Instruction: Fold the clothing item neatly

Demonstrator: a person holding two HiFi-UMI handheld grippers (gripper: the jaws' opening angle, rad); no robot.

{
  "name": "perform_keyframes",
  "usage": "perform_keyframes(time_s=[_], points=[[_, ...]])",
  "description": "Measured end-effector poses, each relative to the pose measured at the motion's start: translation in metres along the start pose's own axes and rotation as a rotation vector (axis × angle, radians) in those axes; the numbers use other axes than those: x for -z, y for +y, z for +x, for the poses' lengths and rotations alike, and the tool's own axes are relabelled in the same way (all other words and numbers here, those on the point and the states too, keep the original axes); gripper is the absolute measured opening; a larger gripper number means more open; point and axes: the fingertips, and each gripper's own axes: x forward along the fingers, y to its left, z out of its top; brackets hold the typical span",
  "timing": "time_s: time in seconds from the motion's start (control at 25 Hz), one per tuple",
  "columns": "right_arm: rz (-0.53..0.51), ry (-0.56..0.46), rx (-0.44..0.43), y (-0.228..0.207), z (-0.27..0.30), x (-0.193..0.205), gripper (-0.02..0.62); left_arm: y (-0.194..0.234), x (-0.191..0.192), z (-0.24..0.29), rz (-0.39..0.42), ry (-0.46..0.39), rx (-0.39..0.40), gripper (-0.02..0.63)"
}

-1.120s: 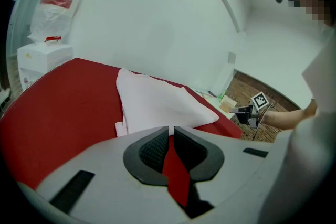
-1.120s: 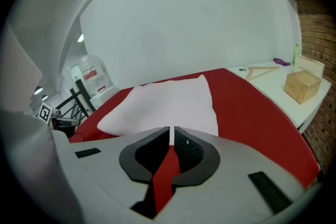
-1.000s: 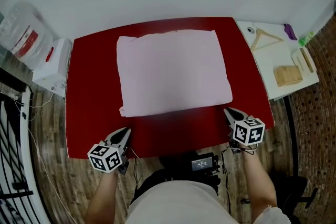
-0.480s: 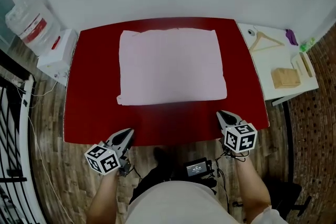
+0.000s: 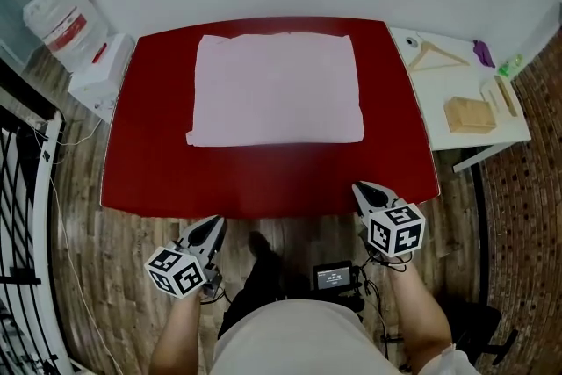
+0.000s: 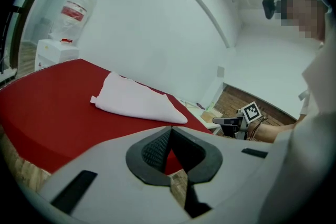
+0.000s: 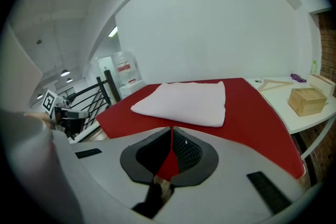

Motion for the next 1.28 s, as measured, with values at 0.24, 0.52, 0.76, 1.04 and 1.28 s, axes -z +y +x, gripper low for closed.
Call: perform_keyframes(time_s=[0.24, 0.52, 0.76, 1.04, 1.28], points=[[0.012, -0.022, -0.045, 0.015, -0.027, 0.016, 0.023, -0.040, 0.020, -0.020, 0.013, -0.016, 0.013, 0.006], [-0.009, -0.077, -0.092, 0.044, -0.060, 0.017, 0.023, -0.073, 0.041, -0.049, 0.028, -0.046, 0.010, 0.006], [0.016, -0.127, -0.146, 0.074, -0.093, 0.017, 0.020, -0.093, 0.050, -0.081, 0.031, -0.077, -0.003, 0.006], [0.042, -0.153, -0.164, 0.096, -0.133, 0.013, 0.018, -0.111, 0.054, -0.105, 0.032, -0.088, 0.010, 0.006], [0.004, -0.138, -0.186, 0.132, -0.148, 0.018, 0.018, -0.112, 0.050, -0.129, 0.056, -0.071, 0.019, 0.006]])
